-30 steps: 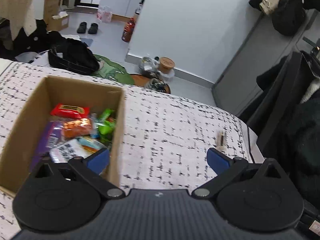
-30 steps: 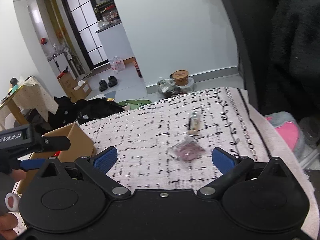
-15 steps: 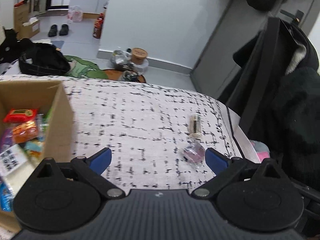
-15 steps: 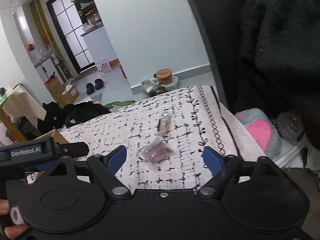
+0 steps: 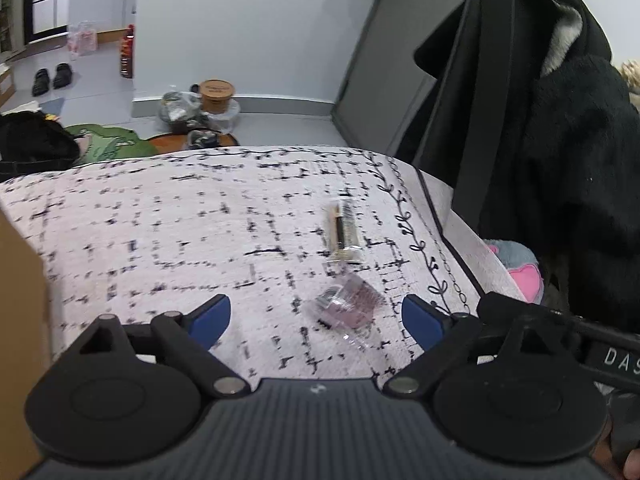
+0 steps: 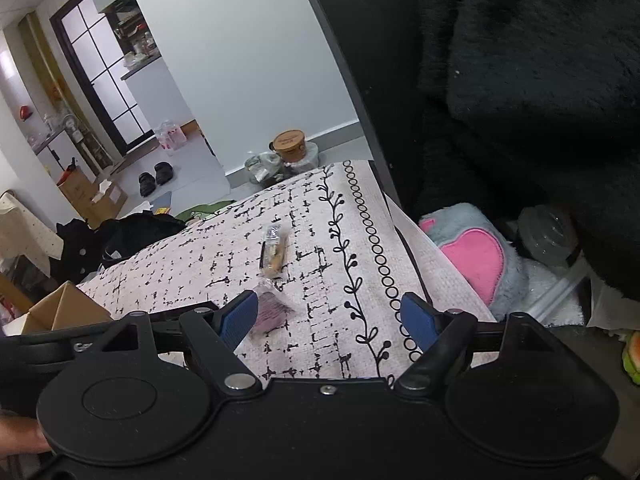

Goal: Organize snacks
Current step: 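Move both tools back toward the clear pink pack and stick pack, then grasp the clear pink pack with the left tool while the right grasps the clear stick pack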

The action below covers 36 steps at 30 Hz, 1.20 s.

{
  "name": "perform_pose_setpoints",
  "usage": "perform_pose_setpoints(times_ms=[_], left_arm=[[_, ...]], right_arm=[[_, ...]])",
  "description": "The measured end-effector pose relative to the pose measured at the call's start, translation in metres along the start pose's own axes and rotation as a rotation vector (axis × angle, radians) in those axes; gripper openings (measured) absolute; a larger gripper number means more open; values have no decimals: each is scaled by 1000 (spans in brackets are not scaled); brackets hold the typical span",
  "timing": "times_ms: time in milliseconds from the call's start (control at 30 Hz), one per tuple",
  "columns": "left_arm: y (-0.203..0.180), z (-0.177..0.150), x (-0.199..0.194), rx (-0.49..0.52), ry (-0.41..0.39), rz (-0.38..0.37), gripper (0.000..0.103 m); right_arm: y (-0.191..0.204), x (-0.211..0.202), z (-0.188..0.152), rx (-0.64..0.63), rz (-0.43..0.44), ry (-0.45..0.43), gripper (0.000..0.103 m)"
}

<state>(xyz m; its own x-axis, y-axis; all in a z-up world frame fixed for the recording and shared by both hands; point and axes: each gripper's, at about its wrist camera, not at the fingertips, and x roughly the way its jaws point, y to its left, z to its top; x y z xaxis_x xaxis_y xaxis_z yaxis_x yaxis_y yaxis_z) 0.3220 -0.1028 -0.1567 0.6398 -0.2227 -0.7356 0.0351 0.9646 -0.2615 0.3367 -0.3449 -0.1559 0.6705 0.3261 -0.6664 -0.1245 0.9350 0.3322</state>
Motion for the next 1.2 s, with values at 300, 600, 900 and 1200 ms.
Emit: perform_pose_setpoints(times_ms=[300,600,900,1200], left_arm=[[-11,2,38,54,77,-69,67],[3,11,39,47,76,-40,41],[39,26,16,-9,52,-7,26],[70,33,7,-80,37,10,23]], right_arm=[[-7,15,7,33,-25,28,68],[15,41,16,13,-2,47,64],[47,72,23,-11,22,56,60],[58,93,22,-19,-16,68,56]])
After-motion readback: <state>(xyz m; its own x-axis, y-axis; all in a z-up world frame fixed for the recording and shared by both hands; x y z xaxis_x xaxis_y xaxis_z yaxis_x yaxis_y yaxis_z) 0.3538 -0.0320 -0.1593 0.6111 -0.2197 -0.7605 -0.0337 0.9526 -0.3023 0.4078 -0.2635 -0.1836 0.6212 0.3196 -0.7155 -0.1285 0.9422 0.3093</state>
